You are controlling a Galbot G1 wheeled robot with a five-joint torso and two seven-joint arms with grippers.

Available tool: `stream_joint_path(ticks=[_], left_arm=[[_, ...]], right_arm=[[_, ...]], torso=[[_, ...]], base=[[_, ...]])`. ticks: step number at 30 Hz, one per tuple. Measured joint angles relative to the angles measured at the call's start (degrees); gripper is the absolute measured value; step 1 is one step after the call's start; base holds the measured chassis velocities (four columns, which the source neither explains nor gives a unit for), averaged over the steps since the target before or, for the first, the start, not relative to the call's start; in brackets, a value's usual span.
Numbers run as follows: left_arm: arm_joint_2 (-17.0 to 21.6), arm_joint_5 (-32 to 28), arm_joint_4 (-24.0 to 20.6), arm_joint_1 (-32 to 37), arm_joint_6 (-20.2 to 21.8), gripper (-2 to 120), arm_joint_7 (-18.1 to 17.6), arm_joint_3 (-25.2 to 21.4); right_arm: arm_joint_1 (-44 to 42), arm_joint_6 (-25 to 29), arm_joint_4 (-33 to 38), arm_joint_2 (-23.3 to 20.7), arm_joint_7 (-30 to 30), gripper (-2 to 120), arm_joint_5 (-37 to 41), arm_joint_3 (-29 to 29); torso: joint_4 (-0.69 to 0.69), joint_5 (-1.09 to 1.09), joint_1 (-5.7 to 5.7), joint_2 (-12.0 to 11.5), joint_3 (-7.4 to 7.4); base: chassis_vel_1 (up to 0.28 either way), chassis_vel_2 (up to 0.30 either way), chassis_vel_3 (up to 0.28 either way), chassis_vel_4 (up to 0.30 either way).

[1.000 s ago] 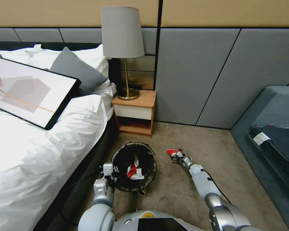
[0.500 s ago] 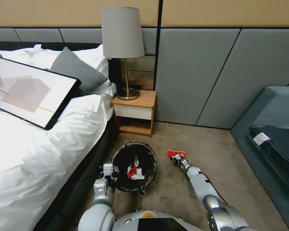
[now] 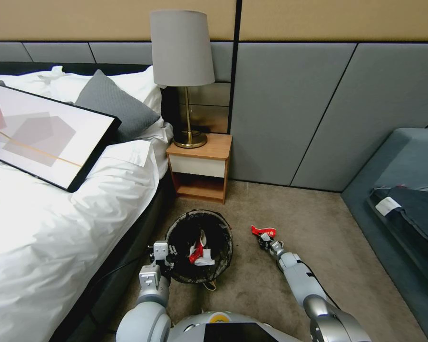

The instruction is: Pick up the trash bin, then pick up the garbage from the floor and place it into the trash bin.

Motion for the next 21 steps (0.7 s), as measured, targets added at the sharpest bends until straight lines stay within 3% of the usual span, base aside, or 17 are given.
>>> stream_joint_path(ticks=[13, 16, 18, 19, 21], left_arm=[[0.0, -0.03, 0.05, -0.08, -0.07, 0, 0.11, -0.01], [0.03, -0.1, 0.21, -0.16, -0.07, 0, 0.18, 0.0], [0.13, -0.13, 0.4, -0.25, -0.07, 0, 0.19, -0.12], [0.13, -0.13, 0.4, -0.25, -0.07, 0, 0.19, -0.12], [0.24, -0.18, 0.6, -0.31, -0.07, 0, 0.22, -0.12]], right_arm=[[-1.09, 3.64, 3.51, 0.21, 4.12, 3, 2.09, -0.45], [-2.3, 5.6, 7.88, 0.33, 5.43, 1, 4.35, -1.2], [-5.56, 5.81, 17.72, 0.22, 6.58, 1, 9.09, -2.3], [-5.56, 5.81, 17.72, 0.22, 6.58, 1, 9.09, -2.3], [-8.3, 5.18, 26.5, -0.02, 7.06, 1, 13.64, -3.06]], torso=[[-0.04, -0.01, 0.01, 0.0, 0.01], [-0.01, 0.01, 0.01, -0.01, 0.01], [0.0, 0.0, 0.01, -0.01, 0.01], [0.0, 0.0, 0.01, -0.01, 0.01], [-0.01, 0.0, 0.01, 0.0, 0.01]], base=[[0.0, 0.0, 0.0, 0.0], [0.0, 0.0, 0.0, 0.0], [0.0, 0.0, 0.0, 0.0], [0.0, 0.0, 0.0, 0.0], [0.0, 0.0, 0.0, 0.0]])
